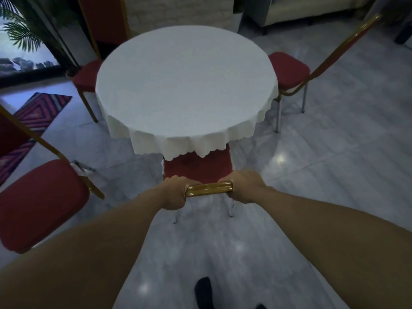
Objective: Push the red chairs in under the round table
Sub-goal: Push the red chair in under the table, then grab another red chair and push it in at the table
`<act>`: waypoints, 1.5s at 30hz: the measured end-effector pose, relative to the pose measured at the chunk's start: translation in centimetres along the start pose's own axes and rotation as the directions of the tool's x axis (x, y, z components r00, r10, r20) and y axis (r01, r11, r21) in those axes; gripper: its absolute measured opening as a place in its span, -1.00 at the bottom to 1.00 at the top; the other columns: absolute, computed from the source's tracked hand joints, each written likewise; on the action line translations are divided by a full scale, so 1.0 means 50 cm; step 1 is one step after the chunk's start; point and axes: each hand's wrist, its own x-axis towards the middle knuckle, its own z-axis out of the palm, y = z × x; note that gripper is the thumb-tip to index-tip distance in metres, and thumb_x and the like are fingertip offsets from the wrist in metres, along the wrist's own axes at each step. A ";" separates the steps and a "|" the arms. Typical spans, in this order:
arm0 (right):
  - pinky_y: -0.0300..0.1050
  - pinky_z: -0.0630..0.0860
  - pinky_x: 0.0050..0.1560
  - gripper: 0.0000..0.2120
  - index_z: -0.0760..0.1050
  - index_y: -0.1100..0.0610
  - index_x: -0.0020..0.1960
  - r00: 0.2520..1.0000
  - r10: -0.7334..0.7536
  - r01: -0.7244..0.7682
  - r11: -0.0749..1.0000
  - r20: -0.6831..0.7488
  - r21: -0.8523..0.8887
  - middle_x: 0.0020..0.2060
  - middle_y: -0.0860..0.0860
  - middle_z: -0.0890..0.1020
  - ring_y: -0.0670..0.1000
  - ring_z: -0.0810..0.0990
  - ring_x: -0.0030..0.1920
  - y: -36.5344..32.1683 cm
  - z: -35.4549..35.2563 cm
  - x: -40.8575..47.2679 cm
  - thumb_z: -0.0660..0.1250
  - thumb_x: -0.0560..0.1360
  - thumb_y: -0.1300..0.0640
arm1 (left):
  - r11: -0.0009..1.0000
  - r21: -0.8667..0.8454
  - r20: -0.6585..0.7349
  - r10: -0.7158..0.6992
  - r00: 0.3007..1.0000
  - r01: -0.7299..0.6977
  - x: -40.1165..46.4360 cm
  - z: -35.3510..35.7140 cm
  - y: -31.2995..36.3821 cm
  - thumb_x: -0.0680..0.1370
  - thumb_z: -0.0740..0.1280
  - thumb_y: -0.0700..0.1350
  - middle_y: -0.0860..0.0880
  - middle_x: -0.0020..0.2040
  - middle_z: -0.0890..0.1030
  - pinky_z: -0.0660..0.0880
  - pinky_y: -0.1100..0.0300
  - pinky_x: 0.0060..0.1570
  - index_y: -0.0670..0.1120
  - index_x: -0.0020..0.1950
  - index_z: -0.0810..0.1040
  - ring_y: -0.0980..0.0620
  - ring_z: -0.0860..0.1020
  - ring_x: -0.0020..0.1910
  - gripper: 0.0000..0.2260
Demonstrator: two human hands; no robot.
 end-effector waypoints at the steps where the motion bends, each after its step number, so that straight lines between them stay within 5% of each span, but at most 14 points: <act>1: -0.12 0.42 -0.32 -0.71 0.50 -0.24 -0.28 1.000 0.000 0.000 1.000 0.003 -0.001 -0.29 -0.09 0.63 0.03 0.62 -0.24 0.007 -0.003 0.010 0.32 0.48 0.15 | 1.000 -0.005 0.007 0.004 1.000 -0.004 0.007 -0.005 -0.002 0.38 0.21 -0.33 0.06 -0.04 0.68 0.58 -0.12 0.06 0.35 0.27 0.48 -0.08 0.62 -0.02 -0.34; 7: -0.15 0.28 -0.33 -0.73 0.45 -0.15 -0.29 0.995 -0.104 0.104 0.993 0.004 -0.048 -0.33 -0.09 0.56 0.04 0.57 -0.26 0.019 -0.012 0.015 0.34 0.51 0.14 | 0.999 -0.028 0.026 -0.031 0.999 0.032 0.012 -0.010 0.007 0.38 0.19 -0.35 0.07 -0.10 0.67 0.61 -0.09 -0.03 0.27 0.22 0.53 -0.03 0.63 -0.09 -0.39; 11: -0.05 0.49 -0.14 -0.79 0.48 -0.28 -0.24 0.983 -0.159 0.155 0.986 0.087 0.054 -0.26 -0.15 0.63 -0.02 0.63 -0.18 0.032 -0.026 0.016 0.46 0.44 -0.29 | 0.994 0.037 0.134 -0.107 0.985 0.103 0.004 -0.035 0.056 0.48 0.40 -0.12 0.05 -0.14 0.62 0.57 0.00 -0.04 0.17 0.13 0.56 -0.03 0.60 -0.11 -0.73; 13: -0.01 0.53 -0.05 -0.64 0.54 -0.27 -0.16 0.973 -0.201 0.191 0.977 0.112 0.094 -0.20 -0.18 0.65 -0.06 0.62 -0.13 0.044 -0.051 -0.002 0.41 0.35 -0.54 | 0.989 0.044 0.158 -0.146 0.977 0.141 0.006 -0.055 0.098 0.45 0.45 0.21 0.08 -0.09 0.62 0.53 0.06 0.00 0.16 0.10 0.55 -0.01 0.59 -0.07 -0.71; 17: 0.12 0.49 0.38 -0.03 0.51 -0.11 0.51 0.987 -0.117 0.104 0.987 0.111 0.121 0.45 -0.04 0.59 0.08 0.54 0.42 0.098 -0.142 -0.037 0.23 0.32 -0.70 | 0.983 0.044 0.031 -0.178 0.984 0.176 0.046 -0.108 0.186 0.32 0.17 0.59 0.10 0.10 0.65 0.51 0.00 0.14 0.14 0.23 0.59 0.05 0.59 0.04 -0.29; 21: 0.12 0.54 0.27 -0.25 0.63 -0.14 0.27 1.000 -0.017 0.014 0.992 0.025 0.126 0.30 0.01 0.66 0.15 0.61 0.34 0.186 -0.254 -0.059 0.11 0.44 -0.65 | 0.969 0.108 -0.155 -0.203 0.967 0.221 0.121 -0.183 0.300 0.44 0.11 0.52 -0.01 0.37 0.57 0.42 -0.09 0.29 0.09 0.42 0.48 -0.09 0.53 0.29 -0.28; 25: 0.16 0.49 0.39 0.00 0.49 0.01 0.54 0.992 0.100 -0.092 0.990 -0.072 0.108 0.48 0.07 0.57 0.16 0.55 0.43 0.302 -0.374 -0.086 0.01 0.43 -0.68 | 0.961 0.153 -0.258 -0.186 0.948 0.231 0.199 -0.262 0.434 0.54 0.16 0.40 0.01 0.44 0.51 0.36 -0.08 0.35 0.06 0.50 0.39 -0.10 0.44 0.40 -0.36; 32: 0.16 0.42 0.44 0.11 0.43 0.02 0.59 0.971 0.169 -0.154 0.983 -0.172 0.097 0.56 0.06 0.49 0.17 0.47 0.50 0.492 -0.538 -0.140 -0.08 0.38 -0.72 | 0.960 0.174 -0.343 -0.150 0.927 0.220 0.336 -0.341 0.619 0.50 0.13 0.44 -0.03 0.51 0.43 0.33 -0.14 0.39 0.06 0.52 0.34 -0.14 0.40 0.45 -0.30; 37: 0.07 0.44 0.12 -0.34 0.51 -0.10 0.05 0.957 0.209 -0.193 0.977 -0.202 0.094 0.11 0.00 0.51 0.12 0.52 0.14 0.623 -0.616 -0.141 0.00 0.50 -0.63 | 0.964 0.207 -0.357 -0.087 0.930 0.170 0.456 -0.391 0.724 0.52 0.14 0.43 -0.05 0.50 0.44 0.35 -0.13 0.36 0.05 0.51 0.36 -0.15 0.42 0.42 -0.32; 41: 0.14 0.49 0.32 -0.01 0.49 0.06 0.49 0.929 0.283 -0.261 0.958 -0.240 0.121 0.42 0.13 0.57 0.19 0.55 0.35 0.732 -0.672 -0.125 0.00 0.45 -0.67 | 0.971 0.218 -0.346 -0.021 0.938 0.102 0.575 -0.422 0.797 0.53 0.16 0.40 -0.07 0.45 0.48 0.37 -0.08 0.30 0.04 0.48 0.39 -0.17 0.46 0.38 -0.36; 45: 0.22 0.47 0.41 0.19 0.45 -0.01 0.55 0.902 0.345 -0.314 0.937 -0.259 0.152 0.51 0.07 0.53 0.17 0.53 0.41 0.840 -0.737 -0.097 -0.09 0.26 -0.80 | 0.969 0.242 -0.290 0.025 0.957 0.048 0.701 -0.462 0.863 0.48 0.15 0.45 -0.09 0.34 0.55 0.45 -0.06 0.20 0.03 0.40 0.46 -0.15 0.53 0.24 -0.33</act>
